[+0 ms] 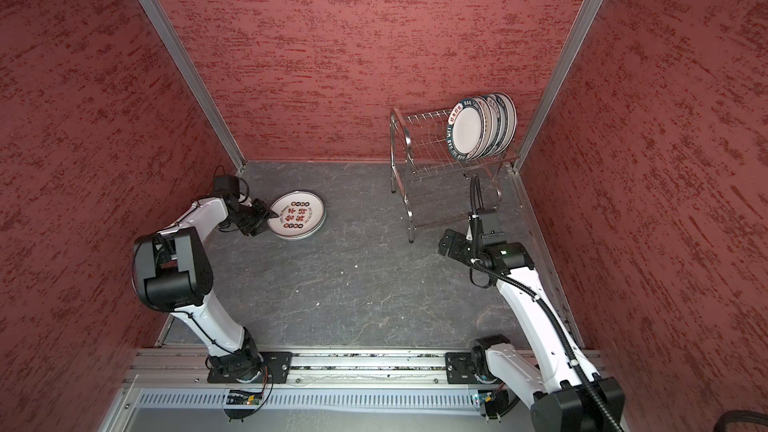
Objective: Unload the plates from the dish rack
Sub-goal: Place the plate among the plates.
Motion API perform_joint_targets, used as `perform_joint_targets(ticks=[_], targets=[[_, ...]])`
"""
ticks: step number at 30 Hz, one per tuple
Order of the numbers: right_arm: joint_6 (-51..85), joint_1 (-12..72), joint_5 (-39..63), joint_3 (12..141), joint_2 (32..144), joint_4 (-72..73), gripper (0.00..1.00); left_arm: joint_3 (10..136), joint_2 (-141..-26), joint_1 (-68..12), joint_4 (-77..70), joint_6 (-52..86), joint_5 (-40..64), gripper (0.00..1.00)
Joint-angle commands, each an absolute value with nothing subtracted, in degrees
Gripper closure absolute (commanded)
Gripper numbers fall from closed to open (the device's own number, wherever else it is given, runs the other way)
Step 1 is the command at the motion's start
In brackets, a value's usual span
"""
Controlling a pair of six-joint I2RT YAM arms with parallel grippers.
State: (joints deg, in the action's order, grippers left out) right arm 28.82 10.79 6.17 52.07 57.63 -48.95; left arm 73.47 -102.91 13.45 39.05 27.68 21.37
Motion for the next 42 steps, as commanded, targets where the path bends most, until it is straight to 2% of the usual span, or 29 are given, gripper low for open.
perform_joint_targets(ticks=[1,10,11,12,13,18,23,30,36,42], targets=[[28.1,11.0,5.4,51.0,56.8,-47.9,0.01,74.9,-104.0,12.4,40.4,26.4,19.7,0.41],[26.9,11.1,6.2,50.8,54.7,-48.1,0.01,76.6,-103.0,11.7,42.1,24.9,19.1,0.25],[26.2,11.1,6.7,51.3,54.1,-48.1,0.01,76.7,-102.1,11.8,42.5,24.5,19.0,0.21],[25.6,11.1,7.1,51.8,53.4,-48.2,0.01,76.6,-101.3,11.8,43.1,24.1,18.8,0.09],[25.0,11.0,7.2,52.7,52.4,-48.4,0.01,76.7,-100.1,11.9,43.8,23.7,18.4,0.01],[21.6,11.0,3.5,61.1,49.4,-49.4,0.01,74.5,-92.5,14.1,45.8,23.6,18.8,0.01],[17.7,11.0,1.3,74.5,53.1,-47.7,0.01,72.0,-83.3,15.1,48.7,24.5,20.3,0.01],[13.4,10.4,-1.6,103.4,71.9,-53.5,0.01,66.9,-70.7,15.1,52.6,26.6,23.0,0.01],[12.7,8.3,2.0,127.8,89.7,-62.2,0.01,63.3,-58.7,12.8,55.6,27.4,19.7,0.01],[12.0,5.6,4.3,141.8,99.5,-67.3,0.01,61.4,-55.3,12.5,57.9,27.1,23.2,0.01]])
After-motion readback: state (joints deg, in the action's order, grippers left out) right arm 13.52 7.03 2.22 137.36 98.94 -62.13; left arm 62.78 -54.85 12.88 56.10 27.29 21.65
